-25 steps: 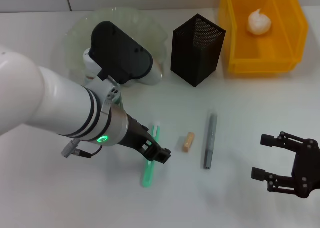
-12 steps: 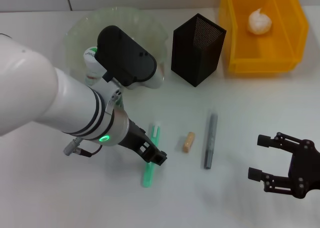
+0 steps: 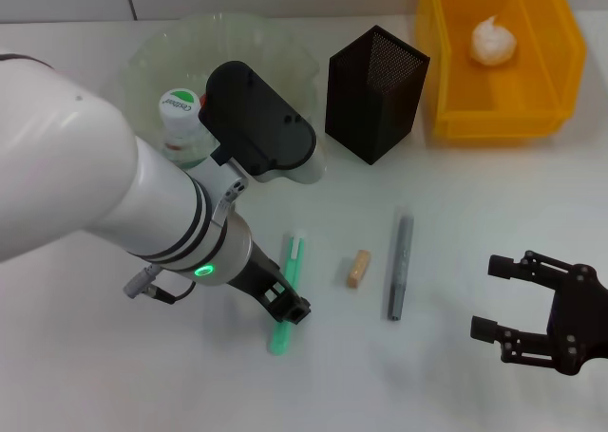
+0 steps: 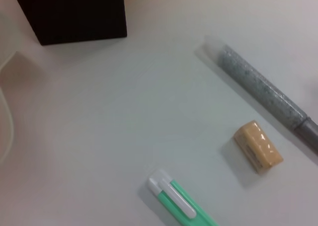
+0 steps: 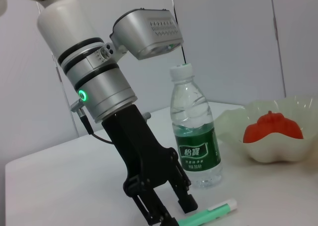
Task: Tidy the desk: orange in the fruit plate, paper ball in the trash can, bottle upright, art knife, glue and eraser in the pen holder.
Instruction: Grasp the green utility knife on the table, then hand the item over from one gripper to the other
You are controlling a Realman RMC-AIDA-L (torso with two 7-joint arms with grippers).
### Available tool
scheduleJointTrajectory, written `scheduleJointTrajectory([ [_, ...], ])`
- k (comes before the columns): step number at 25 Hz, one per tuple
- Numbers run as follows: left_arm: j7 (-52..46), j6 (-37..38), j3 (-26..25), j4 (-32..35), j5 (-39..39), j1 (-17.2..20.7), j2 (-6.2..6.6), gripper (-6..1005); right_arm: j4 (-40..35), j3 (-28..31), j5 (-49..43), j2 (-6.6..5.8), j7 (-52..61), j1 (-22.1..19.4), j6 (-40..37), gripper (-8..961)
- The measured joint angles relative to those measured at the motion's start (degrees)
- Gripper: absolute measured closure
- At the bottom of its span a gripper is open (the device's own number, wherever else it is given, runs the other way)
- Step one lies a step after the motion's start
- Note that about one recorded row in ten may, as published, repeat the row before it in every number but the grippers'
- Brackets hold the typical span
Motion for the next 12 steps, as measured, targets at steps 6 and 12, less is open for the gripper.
scheduleJointTrajectory([
  [6, -0.01, 0.71, 0.35, -0.06, 0.14, -0.23, 0.0, 385, -0.11, 0.0, 0.0, 0.0, 0.58, 0.0, 0.0, 125],
  [12, -0.01, 1.67, 0.24, -0.05, 0.18, -0.34, 0.0, 585, -0.42, 0.0, 0.0, -0.03, 1.33, 0.0, -0.22, 125],
])
